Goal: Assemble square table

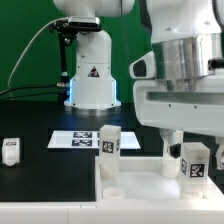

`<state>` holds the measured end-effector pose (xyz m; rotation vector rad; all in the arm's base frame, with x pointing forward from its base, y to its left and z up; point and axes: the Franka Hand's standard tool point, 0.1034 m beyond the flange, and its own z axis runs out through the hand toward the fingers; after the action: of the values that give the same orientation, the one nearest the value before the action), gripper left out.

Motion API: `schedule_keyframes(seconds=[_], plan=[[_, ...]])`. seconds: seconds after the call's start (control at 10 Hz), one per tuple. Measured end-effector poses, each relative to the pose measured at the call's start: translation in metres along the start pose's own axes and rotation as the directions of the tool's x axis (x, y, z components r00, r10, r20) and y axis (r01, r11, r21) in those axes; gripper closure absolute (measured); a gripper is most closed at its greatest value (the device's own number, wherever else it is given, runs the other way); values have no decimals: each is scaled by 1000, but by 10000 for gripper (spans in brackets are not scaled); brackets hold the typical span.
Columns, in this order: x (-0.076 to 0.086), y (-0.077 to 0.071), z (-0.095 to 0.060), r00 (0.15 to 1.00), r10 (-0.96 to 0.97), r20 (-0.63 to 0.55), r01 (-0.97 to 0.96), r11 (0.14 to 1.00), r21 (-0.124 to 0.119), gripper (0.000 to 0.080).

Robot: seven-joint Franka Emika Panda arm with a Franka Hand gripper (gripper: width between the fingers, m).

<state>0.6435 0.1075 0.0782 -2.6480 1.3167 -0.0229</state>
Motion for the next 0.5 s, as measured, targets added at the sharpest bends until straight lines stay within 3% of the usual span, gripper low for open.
schedule_keyframes(seconds=[0.1,0.3,0.4,0.5], plan=[[1,0,0,988,-153,-13,153,988,-12,151],[4,-4,-4,859,-510,-45,508,860,-41,150],[3,-5,-5,787,-616,-45,613,788,-58,150],[2,-6,-4,767,-640,-47,637,769,-64,150]])
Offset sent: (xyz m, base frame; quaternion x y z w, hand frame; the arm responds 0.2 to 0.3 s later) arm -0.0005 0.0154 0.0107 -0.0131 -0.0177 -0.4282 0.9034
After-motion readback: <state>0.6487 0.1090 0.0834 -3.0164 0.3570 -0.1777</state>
